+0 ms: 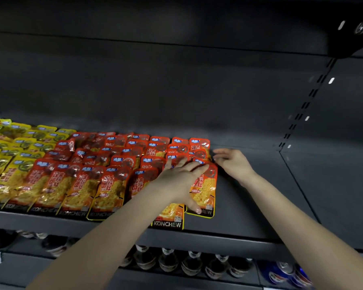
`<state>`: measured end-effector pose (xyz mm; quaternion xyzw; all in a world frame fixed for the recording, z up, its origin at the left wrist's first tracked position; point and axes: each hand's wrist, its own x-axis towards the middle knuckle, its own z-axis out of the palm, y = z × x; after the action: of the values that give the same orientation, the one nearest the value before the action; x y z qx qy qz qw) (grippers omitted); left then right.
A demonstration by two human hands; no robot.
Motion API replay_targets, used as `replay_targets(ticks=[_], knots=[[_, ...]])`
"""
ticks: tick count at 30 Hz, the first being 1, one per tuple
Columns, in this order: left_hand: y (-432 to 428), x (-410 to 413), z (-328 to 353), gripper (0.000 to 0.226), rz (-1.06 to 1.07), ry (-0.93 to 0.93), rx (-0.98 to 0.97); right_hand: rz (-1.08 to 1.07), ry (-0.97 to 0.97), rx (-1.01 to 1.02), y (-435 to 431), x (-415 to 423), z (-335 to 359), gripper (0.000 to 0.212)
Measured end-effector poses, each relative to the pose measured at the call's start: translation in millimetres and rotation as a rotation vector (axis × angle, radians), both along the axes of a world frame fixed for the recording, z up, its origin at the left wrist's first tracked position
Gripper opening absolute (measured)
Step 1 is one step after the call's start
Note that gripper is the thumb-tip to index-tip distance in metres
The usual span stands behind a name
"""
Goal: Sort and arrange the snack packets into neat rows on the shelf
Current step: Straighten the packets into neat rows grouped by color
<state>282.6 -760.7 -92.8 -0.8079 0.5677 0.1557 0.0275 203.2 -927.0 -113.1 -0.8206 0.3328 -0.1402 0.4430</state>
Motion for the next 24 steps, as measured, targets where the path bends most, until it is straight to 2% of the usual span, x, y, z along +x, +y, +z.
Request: replay_targets(ticks=[4, 7, 11, 15, 19, 24], knots=[[0.6, 0.5, 4.5, 0.114, -0.007, 0.075, 0.067, 0.037, 0.015, -0.002, -2.3, 11.2, -0.2, 0.034], [0.0, -0.3, 0.7, 0.102, 0.021, 0.119, -0.005, 0.055, 0.015, 0.034, -7.0, 17.5, -2.2, 0.041], [-1.9, -5.6, -14.5, 0.107, 0.076, 0.004, -0.089, 0.051, -0.018, 0.100, -11.9, 23.8, -3.7, 0.047], [-1.9, -6.0, -21.2, 0.106, 0.068, -0.071, -0.099, 0.018, -0.068, 0.142, -12.9, 30.4, -6.0, 0.042], [-2.4, -6.2, -22.2, 0.107, 0.079, -0.077, -0.094, -0.042, -0.086, 0.088, -11.2, 39.2, -5.4, 0.029], [-1.3, -6.5, -23.7, 0.107, 0.088, -0.064, -0.121, -0.077, -0.065, 0.164, -15.4, 45.4, -4.2, 0.025]])
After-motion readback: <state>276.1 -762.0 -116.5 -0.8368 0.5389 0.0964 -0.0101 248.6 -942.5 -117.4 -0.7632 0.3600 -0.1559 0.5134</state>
